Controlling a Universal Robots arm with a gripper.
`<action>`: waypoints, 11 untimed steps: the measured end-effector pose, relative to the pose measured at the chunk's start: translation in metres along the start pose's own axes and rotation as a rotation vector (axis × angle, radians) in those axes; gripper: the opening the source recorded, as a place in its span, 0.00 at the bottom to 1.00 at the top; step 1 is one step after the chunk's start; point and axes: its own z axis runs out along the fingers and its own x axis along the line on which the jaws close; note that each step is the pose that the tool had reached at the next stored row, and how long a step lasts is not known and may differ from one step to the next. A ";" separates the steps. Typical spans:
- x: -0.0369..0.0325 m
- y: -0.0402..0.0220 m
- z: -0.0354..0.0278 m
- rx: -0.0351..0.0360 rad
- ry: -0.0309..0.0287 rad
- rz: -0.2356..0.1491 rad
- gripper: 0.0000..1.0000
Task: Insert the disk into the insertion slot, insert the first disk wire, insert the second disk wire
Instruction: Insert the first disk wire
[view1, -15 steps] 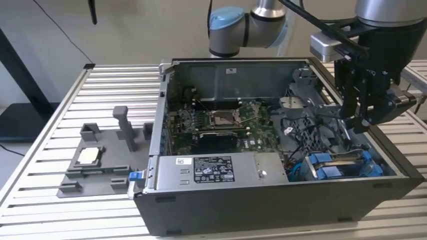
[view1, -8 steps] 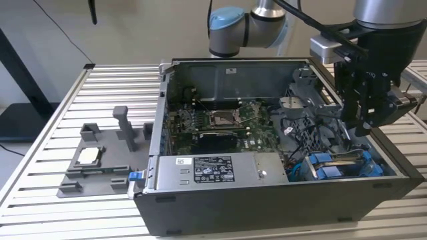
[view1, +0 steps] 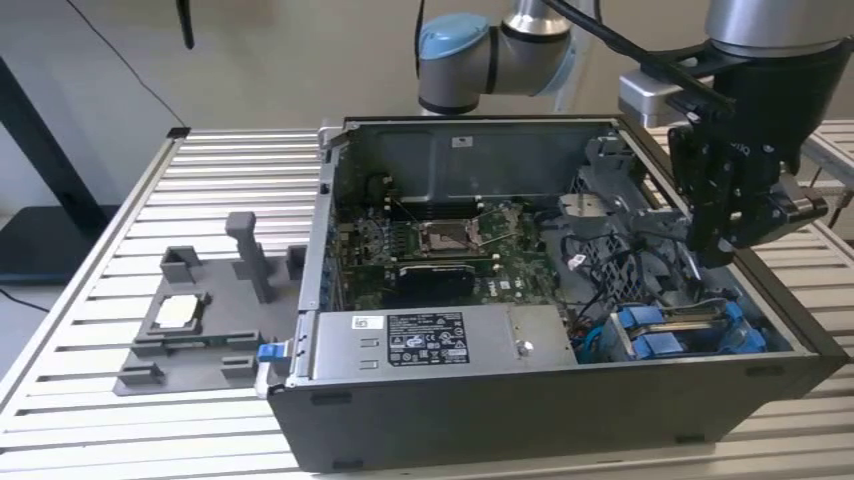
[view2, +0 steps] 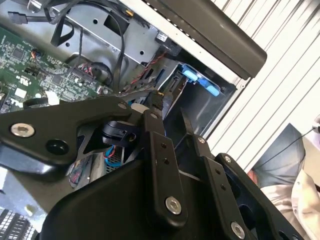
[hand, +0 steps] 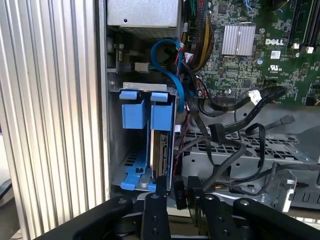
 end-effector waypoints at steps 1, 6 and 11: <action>-0.0004 -0.0001 0.0000 0.0000 0.0006 0.000 0.31; -0.0022 -0.0002 -0.0002 -0.0004 0.0051 0.001 0.22; -0.0023 -0.0003 -0.0002 -0.0005 0.0053 0.001 0.19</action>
